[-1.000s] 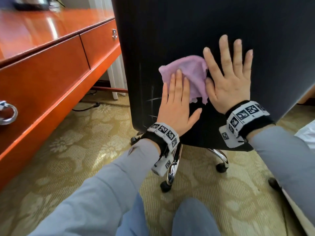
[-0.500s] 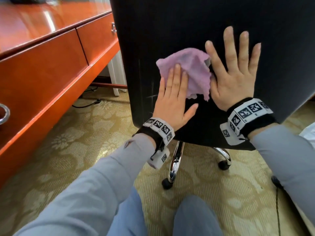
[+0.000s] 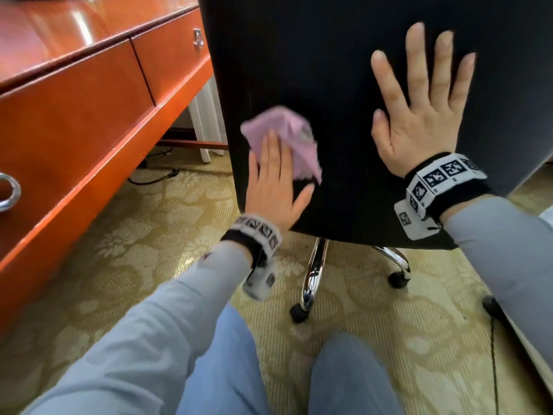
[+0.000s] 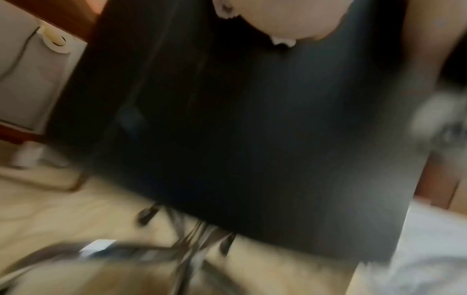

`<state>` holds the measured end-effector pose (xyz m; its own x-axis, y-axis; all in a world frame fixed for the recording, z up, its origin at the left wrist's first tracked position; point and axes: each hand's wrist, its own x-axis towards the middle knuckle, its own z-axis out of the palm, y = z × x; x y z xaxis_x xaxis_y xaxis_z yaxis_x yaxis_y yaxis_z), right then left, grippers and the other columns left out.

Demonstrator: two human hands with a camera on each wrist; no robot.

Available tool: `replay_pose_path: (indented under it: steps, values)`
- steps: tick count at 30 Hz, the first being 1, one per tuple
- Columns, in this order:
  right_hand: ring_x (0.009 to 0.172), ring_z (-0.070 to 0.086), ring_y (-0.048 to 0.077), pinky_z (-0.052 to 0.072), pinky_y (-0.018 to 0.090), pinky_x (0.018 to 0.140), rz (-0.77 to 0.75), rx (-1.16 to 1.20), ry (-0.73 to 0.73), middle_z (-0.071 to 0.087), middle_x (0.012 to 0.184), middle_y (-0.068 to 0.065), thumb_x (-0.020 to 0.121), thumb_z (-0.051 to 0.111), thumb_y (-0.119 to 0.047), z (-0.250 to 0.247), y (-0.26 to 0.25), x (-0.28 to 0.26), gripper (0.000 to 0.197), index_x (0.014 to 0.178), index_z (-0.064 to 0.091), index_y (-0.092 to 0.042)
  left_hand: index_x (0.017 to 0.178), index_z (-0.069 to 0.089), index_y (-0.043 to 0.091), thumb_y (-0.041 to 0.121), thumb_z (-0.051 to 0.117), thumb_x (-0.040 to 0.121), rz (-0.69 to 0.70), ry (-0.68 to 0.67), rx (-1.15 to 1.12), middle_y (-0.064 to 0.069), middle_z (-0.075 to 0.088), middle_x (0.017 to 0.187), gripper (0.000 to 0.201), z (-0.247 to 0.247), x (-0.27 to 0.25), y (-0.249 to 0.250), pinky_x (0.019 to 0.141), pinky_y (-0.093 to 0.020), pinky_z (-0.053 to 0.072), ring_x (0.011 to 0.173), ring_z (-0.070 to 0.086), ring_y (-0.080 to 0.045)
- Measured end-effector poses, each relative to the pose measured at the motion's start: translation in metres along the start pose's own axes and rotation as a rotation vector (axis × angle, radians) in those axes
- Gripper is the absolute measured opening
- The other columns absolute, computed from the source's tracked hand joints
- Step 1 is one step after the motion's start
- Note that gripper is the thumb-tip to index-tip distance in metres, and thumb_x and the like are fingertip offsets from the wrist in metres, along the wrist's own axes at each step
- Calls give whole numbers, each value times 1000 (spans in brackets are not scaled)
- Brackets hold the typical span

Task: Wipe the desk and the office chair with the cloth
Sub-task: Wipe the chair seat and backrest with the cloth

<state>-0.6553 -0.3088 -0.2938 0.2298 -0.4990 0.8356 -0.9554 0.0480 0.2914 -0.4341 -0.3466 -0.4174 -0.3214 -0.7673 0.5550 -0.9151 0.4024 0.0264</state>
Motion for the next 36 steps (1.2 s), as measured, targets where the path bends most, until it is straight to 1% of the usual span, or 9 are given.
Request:
replay_pose_path:
  steps: [3, 6, 9, 12, 16, 18, 25, 33, 36]
  values:
    - [144, 20, 48, 9, 61, 116, 11, 2, -1, 20, 160, 20, 101, 36, -31, -2, 0, 1, 59, 157, 18, -27, 156, 0, -3, 59, 34, 96, -13, 82, -47, -26, -4, 163, 93, -20, 24, 4, 124, -53, 8, 153, -2, -37]
    - [145, 19, 48, 9, 63, 116, 50, 17, 0, 20, 160, 19, 97, 41, -25, -6, -2, 1, 64, 156, 19, -27, 156, -3, 0, 63, 27, 98, 137, -138, 23, -23, -7, 164, 91, 22, -23, -10, 123, -53, 9, 153, -7, -34]
    - [146, 16, 47, 8, 65, 116, 137, 35, -23, 18, 161, 17, 92, 44, -23, -14, -16, -3, 69, 156, 19, -28, 158, -2, 4, 70, 16, 97, 145, -334, 126, -17, -11, 165, 92, 62, -70, -27, 123, -53, 3, 153, -12, -29]
    - [147, 11, 47, 6, 65, 116, 221, 35, -83, 14, 162, 15, 91, 41, -28, -18, -30, -1, 71, 157, 15, -30, 158, 1, 4, 68, 17, 97, 133, -295, 138, -15, -9, 166, 90, 59, -65, -33, 123, -53, -1, 153, -11, -28]
    - [146, 12, 48, 6, 67, 115, 282, 19, -88, 15, 162, 17, 91, 42, -31, -15, -43, -2, 71, 157, 15, -29, 158, 3, 2, 60, 30, 97, 8, -44, 1, -21, -2, 165, 88, 4, -12, -22, 123, -53, 6, 153, -2, -32]
    - [146, 12, 48, 8, 67, 115, 299, 7, -85, 15, 162, 17, 91, 42, -31, -13, -43, 0, 72, 157, 14, -29, 157, 1, 0, 61, 33, 96, -19, 13, -43, -23, -2, 164, 92, -12, 5, -11, 123, -53, 9, 153, -1, -34]
    - [148, 9, 44, 6, 66, 116, 307, 8, -111, 12, 163, 13, 88, 45, -36, -11, -39, -2, 77, 157, 12, -33, 156, -10, 4, 68, 29, 94, 54, -224, 76, -21, -9, 164, 98, 49, -49, -22, 122, -57, 9, 153, -5, -34]
    - [151, 2, 36, 6, 62, 118, 268, 35, -137, 3, 165, 4, 89, 47, -34, -15, -39, -1, 79, 156, 7, -37, 156, -11, 6, 71, 12, 92, -33, -396, 63, -18, -10, 165, 93, 65, -78, -17, 122, -56, 6, 154, -3, -31]
    - [151, 2, 35, 7, 61, 118, 243, 34, -147, 2, 165, 3, 89, 48, -34, -12, -35, -4, 80, 156, 6, -37, 153, -19, 8, 71, 7, 91, -11, -398, 36, -15, -20, 162, 92, 67, -79, -24, 123, -55, 1, 154, -5, -30]
